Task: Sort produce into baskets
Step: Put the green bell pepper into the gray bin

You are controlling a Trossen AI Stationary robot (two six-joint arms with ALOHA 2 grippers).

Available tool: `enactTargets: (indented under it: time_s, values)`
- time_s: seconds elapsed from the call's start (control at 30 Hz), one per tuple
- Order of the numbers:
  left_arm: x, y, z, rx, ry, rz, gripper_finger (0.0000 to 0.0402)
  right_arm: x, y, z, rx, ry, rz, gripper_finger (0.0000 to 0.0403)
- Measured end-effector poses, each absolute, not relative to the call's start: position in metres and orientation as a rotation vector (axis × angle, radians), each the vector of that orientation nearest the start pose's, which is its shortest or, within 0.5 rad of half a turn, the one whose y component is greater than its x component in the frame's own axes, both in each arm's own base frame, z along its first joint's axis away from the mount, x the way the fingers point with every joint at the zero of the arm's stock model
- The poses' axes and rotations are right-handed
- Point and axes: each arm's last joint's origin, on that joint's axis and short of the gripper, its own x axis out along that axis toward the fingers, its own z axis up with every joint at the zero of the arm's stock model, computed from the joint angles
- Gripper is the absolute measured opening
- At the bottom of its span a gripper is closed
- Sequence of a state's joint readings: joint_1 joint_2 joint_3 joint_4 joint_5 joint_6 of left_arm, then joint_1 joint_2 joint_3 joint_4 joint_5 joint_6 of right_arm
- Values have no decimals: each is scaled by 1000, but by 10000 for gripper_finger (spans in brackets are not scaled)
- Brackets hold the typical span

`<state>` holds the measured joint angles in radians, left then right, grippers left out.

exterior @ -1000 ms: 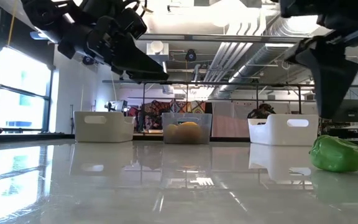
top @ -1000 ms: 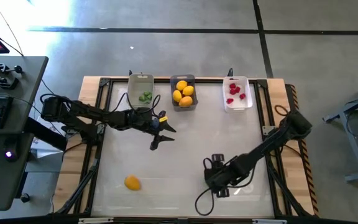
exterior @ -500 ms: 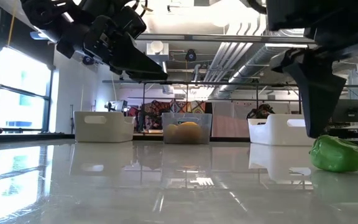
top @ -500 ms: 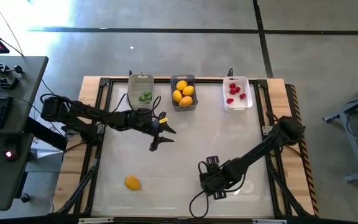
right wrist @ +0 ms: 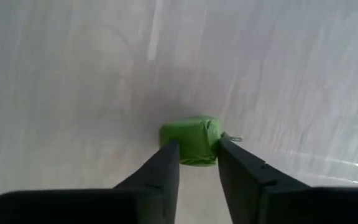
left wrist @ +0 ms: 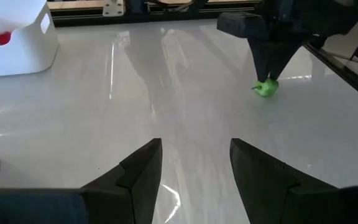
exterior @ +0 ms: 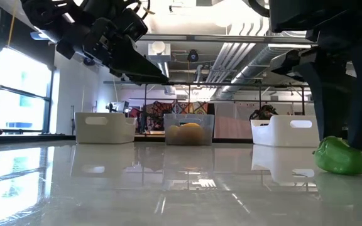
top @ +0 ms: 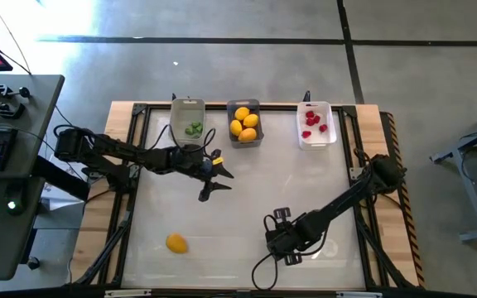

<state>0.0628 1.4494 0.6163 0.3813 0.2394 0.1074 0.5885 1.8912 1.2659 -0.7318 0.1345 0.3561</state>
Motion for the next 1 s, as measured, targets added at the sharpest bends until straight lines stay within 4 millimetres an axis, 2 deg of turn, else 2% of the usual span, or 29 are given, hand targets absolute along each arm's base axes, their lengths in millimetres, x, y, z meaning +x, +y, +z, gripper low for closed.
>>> enactTargets:
  time_s: [0.17, 0.4, 0.57, 0.73, 1.0]
  values:
    - [283, 11, 183, 39, 437, -198, 177, 304, 189, 165, -164, 1315, 133, 68]
    - [283, 11, 183, 39, 437, -197, 177, 307, 183, 165, -174, 1315, 135, 7]
    - [284, 12, 183, 64, 429, -178, 177, 308, 181, 165, -217, 1310, 130, 4]
    - [284, 12, 184, 62, 425, -165, 170, 307, 166, 166, -298, 1338, 31, 1]
    - [283, 7, 188, 54, 417, -178, 145, 318, 146, 174, -385, 1266, -45, 1]
